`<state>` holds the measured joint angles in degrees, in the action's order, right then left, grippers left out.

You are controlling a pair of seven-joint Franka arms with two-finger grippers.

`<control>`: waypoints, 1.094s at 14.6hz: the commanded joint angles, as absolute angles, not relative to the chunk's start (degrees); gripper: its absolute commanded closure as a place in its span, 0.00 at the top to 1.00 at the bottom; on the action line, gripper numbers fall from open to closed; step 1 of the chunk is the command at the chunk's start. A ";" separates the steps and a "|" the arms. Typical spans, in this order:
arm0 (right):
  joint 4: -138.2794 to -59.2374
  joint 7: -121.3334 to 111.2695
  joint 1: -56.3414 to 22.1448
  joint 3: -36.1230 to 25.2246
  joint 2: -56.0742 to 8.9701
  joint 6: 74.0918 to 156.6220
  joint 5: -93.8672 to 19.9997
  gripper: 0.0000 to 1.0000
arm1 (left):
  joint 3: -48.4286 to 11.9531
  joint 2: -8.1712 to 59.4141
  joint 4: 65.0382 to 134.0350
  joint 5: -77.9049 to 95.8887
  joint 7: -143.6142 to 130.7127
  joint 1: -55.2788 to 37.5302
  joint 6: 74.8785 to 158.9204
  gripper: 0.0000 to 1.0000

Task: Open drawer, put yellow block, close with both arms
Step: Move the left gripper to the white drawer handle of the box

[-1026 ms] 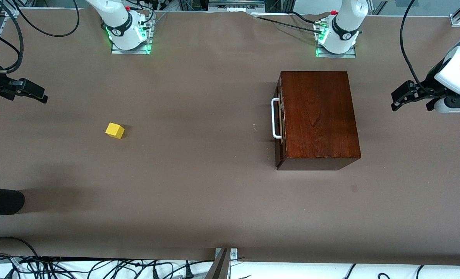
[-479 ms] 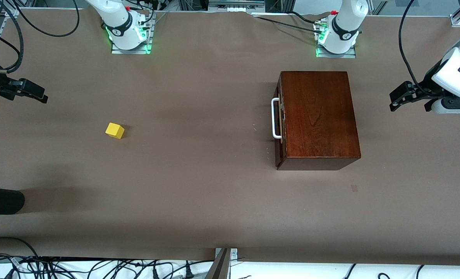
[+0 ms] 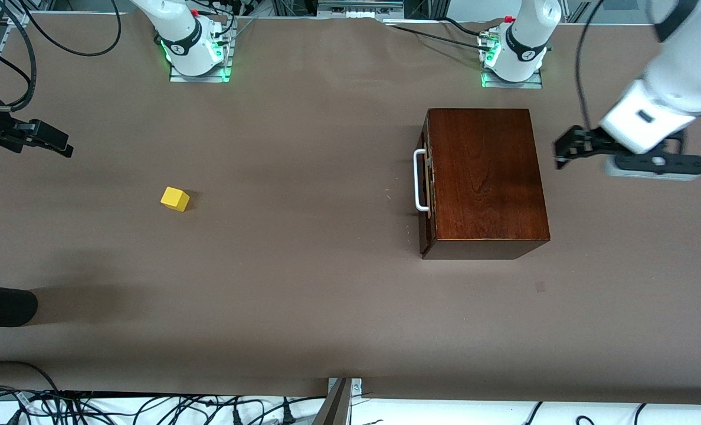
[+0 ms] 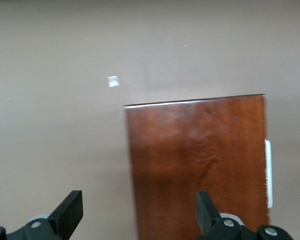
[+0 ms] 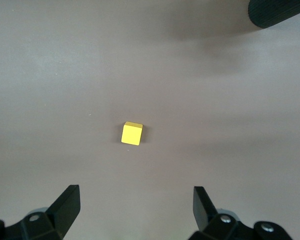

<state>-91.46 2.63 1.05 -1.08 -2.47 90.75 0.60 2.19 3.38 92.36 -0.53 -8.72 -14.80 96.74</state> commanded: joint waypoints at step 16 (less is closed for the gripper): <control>-91.32 3.34 1.93 -0.09 -2.29 90.79 1.14 1.00 | -14.15 28.91 80.95 -4.10 -37.00 -26.45 98.34 1.00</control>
